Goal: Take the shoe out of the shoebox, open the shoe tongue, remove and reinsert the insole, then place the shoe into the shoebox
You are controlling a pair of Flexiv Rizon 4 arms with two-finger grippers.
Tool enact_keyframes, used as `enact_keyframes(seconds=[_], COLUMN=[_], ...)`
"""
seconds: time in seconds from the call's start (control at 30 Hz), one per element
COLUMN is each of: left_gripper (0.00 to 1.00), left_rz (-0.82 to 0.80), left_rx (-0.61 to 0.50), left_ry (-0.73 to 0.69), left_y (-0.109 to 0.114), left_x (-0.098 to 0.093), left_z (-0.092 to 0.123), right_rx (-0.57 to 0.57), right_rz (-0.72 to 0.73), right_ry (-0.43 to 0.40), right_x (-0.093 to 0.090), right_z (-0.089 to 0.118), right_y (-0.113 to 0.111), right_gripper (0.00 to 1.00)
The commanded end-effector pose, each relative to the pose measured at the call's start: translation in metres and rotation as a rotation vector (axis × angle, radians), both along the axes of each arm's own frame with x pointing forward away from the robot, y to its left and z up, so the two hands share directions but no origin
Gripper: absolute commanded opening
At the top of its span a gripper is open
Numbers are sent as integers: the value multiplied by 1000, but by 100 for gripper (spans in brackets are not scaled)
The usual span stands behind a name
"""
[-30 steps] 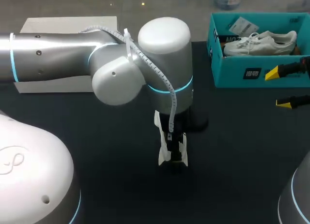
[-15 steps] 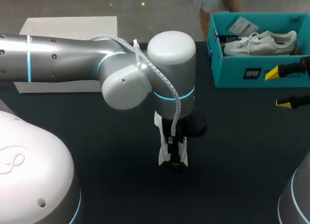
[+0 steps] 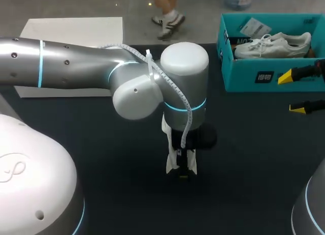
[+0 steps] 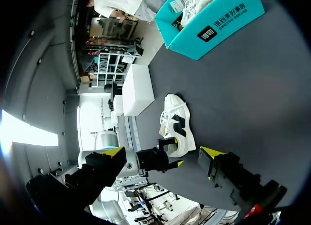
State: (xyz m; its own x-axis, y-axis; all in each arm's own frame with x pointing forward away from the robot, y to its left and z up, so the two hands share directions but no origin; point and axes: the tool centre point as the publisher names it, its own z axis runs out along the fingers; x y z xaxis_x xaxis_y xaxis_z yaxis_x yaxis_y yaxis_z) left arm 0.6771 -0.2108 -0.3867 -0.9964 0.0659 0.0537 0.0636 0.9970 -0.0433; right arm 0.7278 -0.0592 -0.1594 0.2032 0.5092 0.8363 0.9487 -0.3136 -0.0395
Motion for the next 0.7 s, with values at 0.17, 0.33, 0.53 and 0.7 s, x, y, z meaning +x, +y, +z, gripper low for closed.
enact_keyframes(seconds=[0.17,0.33,0.53,0.7], left_gripper=[44,0,0,0], left_rz=[15,37,49,47], left_rx=[21,29,45,58], left_ry=[11,41,41,23], left_y=[-5,-4,0,4], left_x=[3,4,2,-4], left_z=[-15,-15,-3,20], right_rx=[-2,-2,-2,-2], right_rz=[-1,-1,-1,-1], right_ry=[1,1,1,1], right_x=[0,0,0,0], right_z=[0,0,0,0], right_y=[1,1,1,1], right_gripper=[100,100,100,100])
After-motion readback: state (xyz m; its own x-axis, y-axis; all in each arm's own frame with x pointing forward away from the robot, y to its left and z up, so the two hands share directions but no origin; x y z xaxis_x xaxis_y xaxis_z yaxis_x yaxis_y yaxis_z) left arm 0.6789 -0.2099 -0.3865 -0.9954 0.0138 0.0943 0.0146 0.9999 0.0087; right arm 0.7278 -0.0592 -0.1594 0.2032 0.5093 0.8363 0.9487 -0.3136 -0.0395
